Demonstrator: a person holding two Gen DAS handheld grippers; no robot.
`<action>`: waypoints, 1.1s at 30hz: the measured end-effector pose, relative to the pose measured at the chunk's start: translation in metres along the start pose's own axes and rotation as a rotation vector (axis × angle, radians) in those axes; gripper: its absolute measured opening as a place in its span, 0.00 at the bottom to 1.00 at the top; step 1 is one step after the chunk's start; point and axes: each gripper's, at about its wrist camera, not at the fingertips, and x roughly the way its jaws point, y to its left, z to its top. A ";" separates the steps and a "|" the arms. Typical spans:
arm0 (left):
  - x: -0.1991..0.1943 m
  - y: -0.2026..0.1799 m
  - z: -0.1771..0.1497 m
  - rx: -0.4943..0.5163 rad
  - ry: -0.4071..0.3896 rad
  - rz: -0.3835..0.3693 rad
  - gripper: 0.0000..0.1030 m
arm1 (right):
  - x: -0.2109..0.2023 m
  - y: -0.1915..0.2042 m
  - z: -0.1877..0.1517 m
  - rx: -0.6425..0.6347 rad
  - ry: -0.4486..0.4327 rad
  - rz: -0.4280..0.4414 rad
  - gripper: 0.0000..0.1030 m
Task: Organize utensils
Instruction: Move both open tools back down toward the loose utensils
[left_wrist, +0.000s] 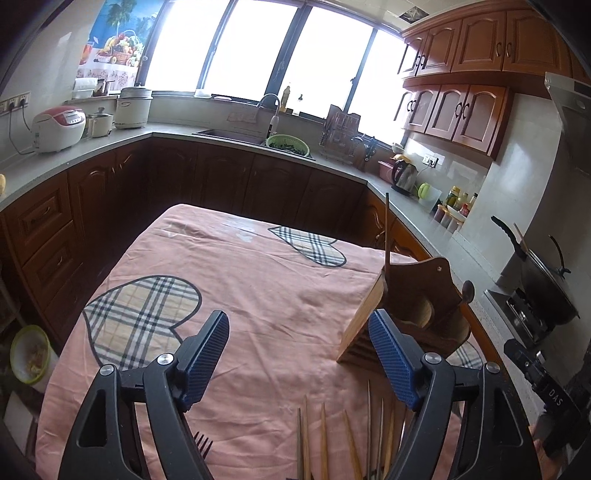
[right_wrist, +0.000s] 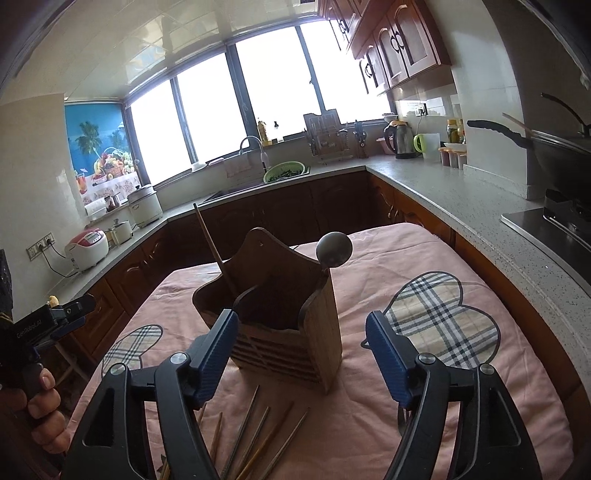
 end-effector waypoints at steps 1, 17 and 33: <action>-0.005 0.001 -0.002 -0.003 0.004 0.000 0.76 | -0.005 0.001 -0.003 0.002 -0.002 0.001 0.72; -0.048 0.008 -0.049 0.021 0.094 0.029 0.84 | -0.045 0.004 -0.051 0.033 0.039 0.051 0.94; -0.047 0.012 -0.062 0.018 0.145 0.042 0.84 | -0.048 0.008 -0.085 0.047 0.102 0.059 0.99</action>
